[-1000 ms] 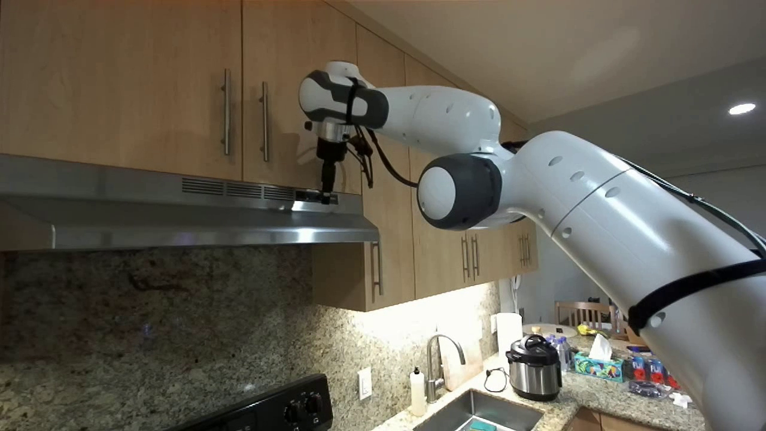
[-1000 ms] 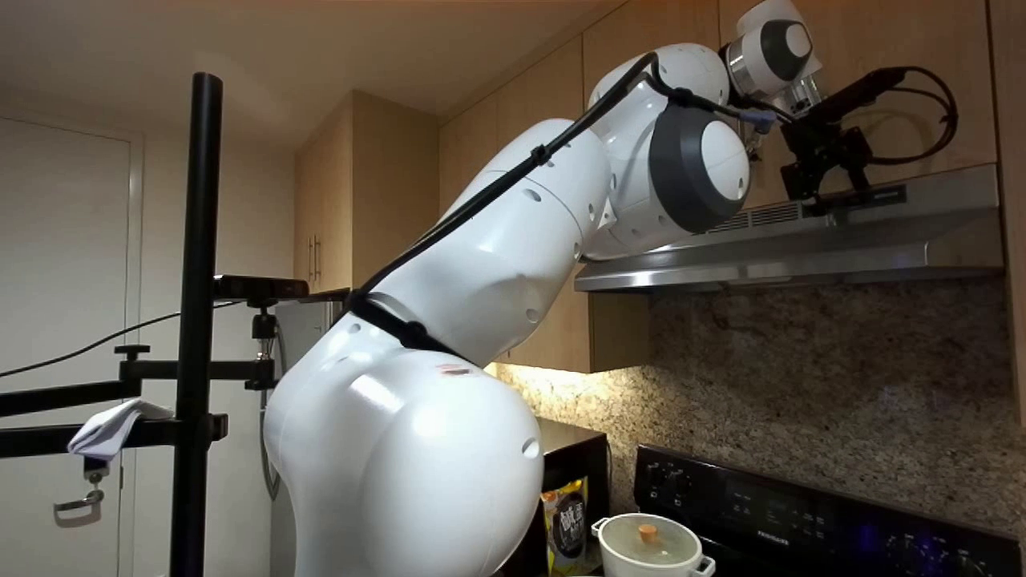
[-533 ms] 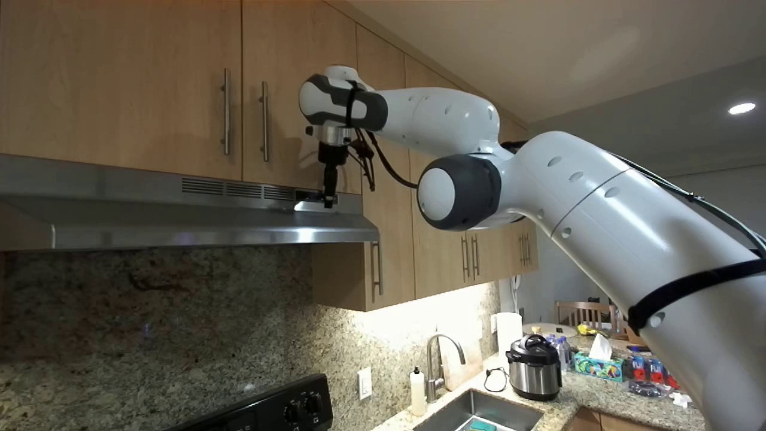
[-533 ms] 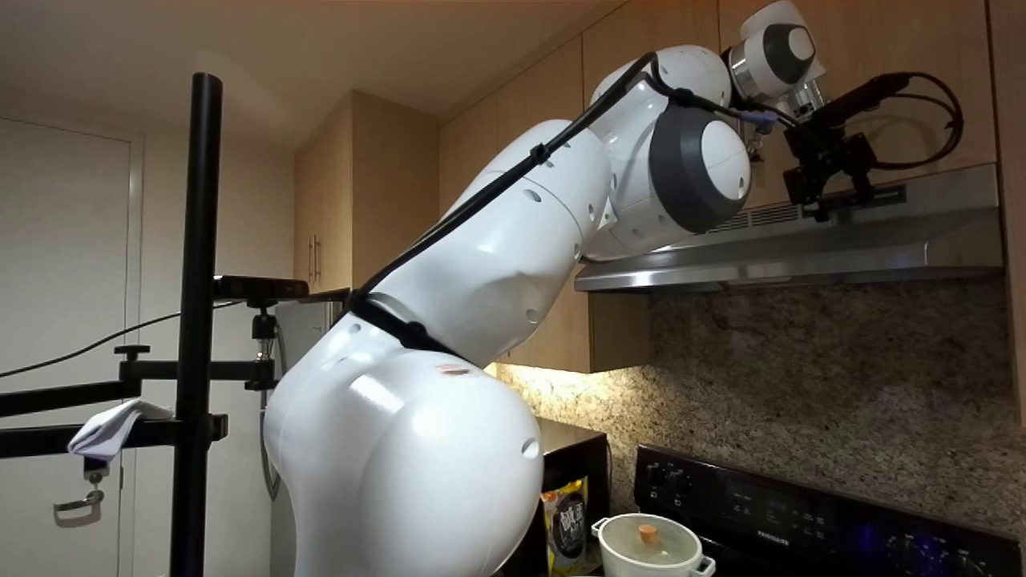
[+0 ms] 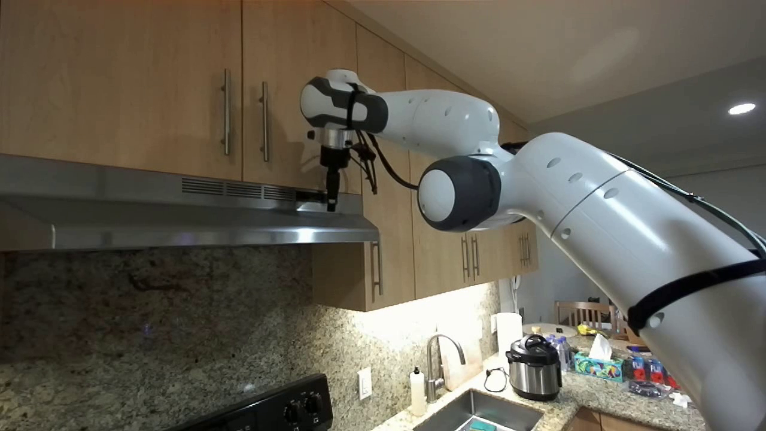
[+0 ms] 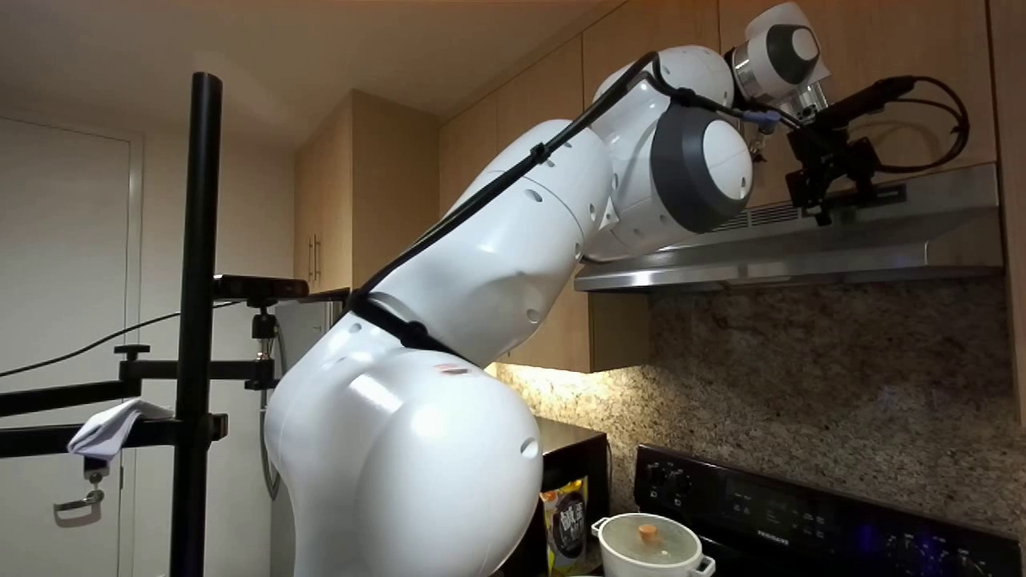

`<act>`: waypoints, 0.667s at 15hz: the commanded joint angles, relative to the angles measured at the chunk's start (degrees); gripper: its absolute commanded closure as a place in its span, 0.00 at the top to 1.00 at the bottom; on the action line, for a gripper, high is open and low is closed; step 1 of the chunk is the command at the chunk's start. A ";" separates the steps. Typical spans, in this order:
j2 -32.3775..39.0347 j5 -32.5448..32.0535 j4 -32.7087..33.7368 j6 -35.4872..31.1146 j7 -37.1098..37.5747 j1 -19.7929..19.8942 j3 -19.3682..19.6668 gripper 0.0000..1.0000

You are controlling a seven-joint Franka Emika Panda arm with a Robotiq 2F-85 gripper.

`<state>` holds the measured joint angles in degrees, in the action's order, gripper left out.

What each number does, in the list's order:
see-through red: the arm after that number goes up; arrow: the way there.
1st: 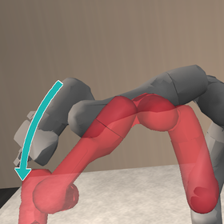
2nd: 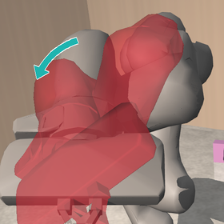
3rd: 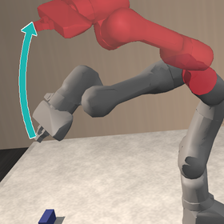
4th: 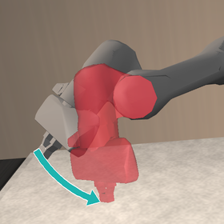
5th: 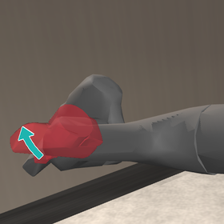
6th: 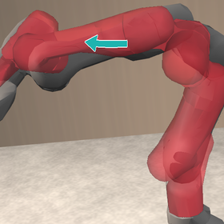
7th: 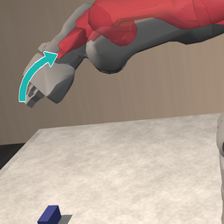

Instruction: Switch on the stove light

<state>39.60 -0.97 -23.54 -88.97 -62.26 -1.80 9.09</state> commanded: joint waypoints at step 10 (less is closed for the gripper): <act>-0.47 -0.34 -0.68 -1.56 0.32 -2.21 0.10 1.00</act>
<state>39.62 -0.97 -23.49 -89.32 -62.26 -3.37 9.06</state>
